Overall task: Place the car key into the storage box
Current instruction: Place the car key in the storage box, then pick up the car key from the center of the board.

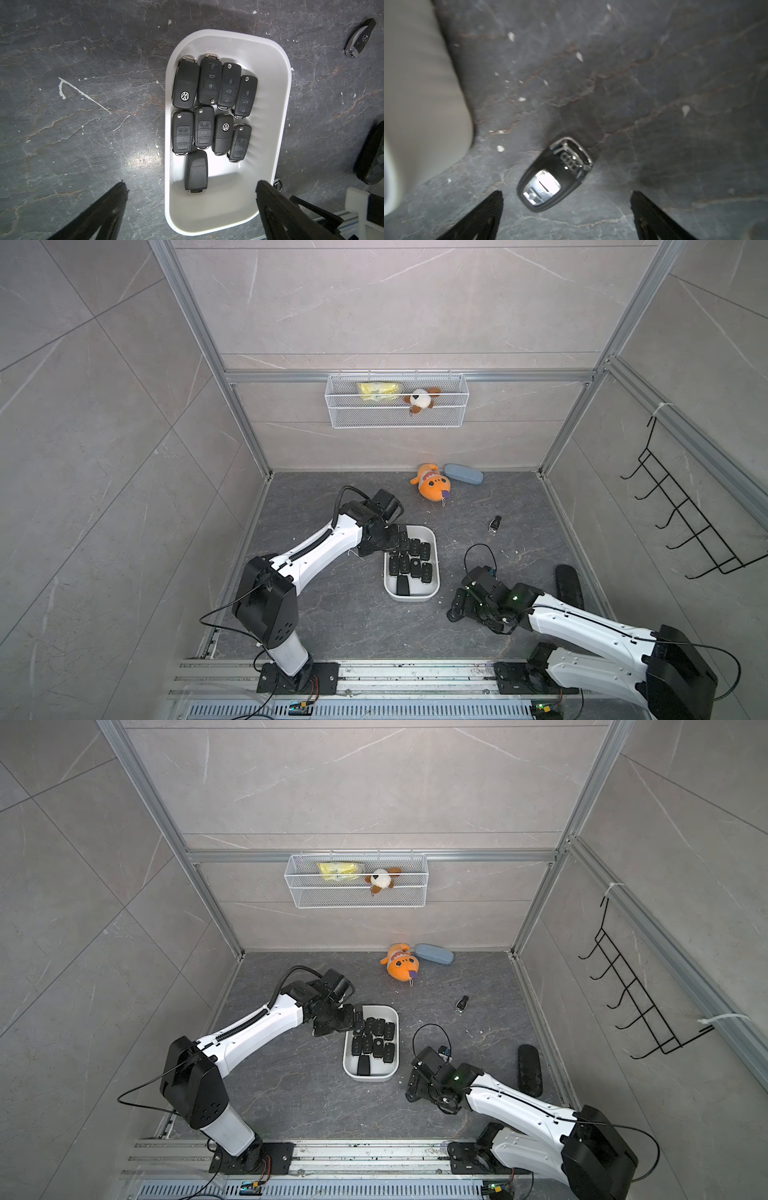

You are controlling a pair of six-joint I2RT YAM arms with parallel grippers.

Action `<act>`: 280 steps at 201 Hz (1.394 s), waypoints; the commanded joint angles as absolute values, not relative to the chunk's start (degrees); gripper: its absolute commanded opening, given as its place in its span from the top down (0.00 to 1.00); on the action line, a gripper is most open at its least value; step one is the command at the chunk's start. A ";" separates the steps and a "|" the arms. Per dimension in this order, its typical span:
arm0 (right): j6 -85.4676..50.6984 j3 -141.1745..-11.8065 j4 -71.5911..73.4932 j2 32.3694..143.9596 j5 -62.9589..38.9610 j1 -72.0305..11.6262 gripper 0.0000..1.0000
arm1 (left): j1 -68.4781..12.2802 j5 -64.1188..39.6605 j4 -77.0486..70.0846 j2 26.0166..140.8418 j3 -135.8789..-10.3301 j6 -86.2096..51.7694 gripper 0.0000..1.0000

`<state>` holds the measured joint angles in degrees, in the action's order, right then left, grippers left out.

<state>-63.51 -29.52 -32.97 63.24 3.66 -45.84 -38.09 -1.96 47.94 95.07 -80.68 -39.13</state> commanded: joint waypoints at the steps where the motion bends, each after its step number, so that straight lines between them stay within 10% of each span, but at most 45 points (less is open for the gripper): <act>1: -69.42 -28.24 -28.96 64.93 3.30 -46.85 0.05 | -37.39 -4.12 47.20 92.19 -80.08 -36.54 0.00; 111: -69.74 -38.41 -33.07 78.81 6.37 -53.03 0.31 | -33.99 -7.19 45.29 90.17 -76.32 -35.97 0.00; 212: -66.53 -44.42 -36.49 84.94 12.74 -53.43 0.28 | -32.61 -8.71 44.30 89.85 -74.96 -36.25 0.00; 280: -64.85 -45.53 -37.40 87.12 12.74 -53.12 0.44 | -32.59 -9.62 43.73 90.35 -75.15 -36.52 0.00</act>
<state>-65.80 -44.38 -35.14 86.17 11.42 -53.32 -32.95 -7.97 44.51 92.07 -75.29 -37.28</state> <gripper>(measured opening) 0.567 0.999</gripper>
